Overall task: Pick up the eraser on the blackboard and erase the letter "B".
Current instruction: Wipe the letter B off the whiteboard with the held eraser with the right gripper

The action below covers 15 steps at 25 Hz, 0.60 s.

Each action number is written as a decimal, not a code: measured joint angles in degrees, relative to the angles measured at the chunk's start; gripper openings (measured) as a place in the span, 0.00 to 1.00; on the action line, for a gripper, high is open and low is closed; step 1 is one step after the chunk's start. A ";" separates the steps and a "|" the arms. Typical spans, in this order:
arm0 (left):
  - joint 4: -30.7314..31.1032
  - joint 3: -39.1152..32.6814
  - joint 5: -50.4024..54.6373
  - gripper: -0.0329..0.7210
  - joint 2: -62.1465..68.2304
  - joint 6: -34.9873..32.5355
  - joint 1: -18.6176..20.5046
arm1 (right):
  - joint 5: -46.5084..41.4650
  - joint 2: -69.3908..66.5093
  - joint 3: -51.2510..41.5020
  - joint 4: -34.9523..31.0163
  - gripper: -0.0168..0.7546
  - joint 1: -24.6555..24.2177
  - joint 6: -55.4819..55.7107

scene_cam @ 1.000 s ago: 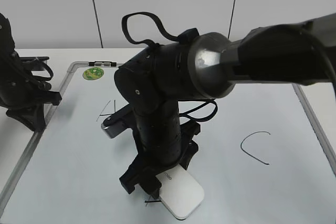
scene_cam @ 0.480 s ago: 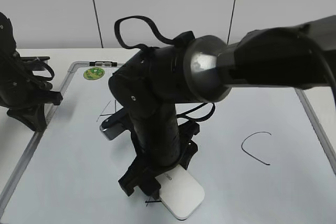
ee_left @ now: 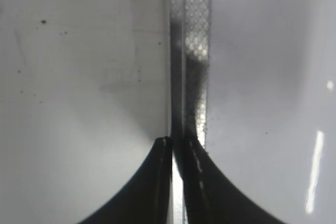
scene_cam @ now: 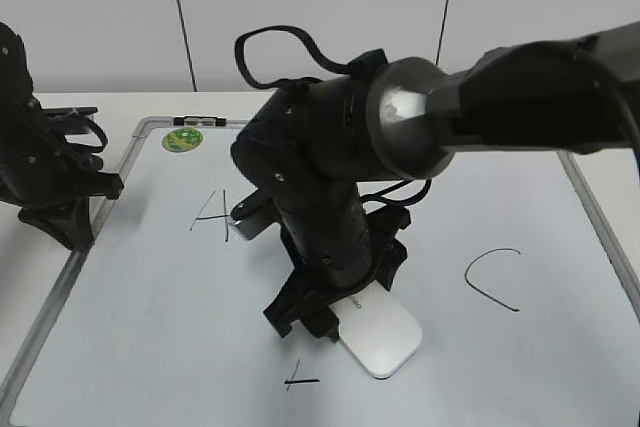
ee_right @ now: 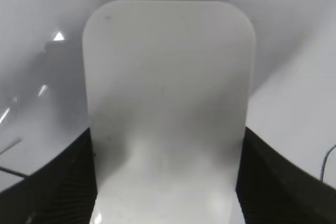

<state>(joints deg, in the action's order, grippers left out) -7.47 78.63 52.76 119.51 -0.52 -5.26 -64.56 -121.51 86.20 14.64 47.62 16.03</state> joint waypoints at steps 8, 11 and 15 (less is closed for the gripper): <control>-0.24 0.00 0.00 0.08 0.00 0.14 -0.07 | -0.29 0.00 0.09 -0.93 0.70 -2.77 -0.11; -0.34 0.00 0.00 0.08 0.00 0.14 -0.07 | -0.29 0.00 0.09 -1.15 0.70 -1.64 -0.85; -0.34 0.00 0.00 0.08 0.00 0.14 -0.07 | -0.29 -0.04 0.09 -0.89 0.70 1.26 -1.19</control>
<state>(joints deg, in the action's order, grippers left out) -7.81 78.63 52.76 119.51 -0.39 -5.33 -64.84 -121.55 86.29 13.75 48.89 14.84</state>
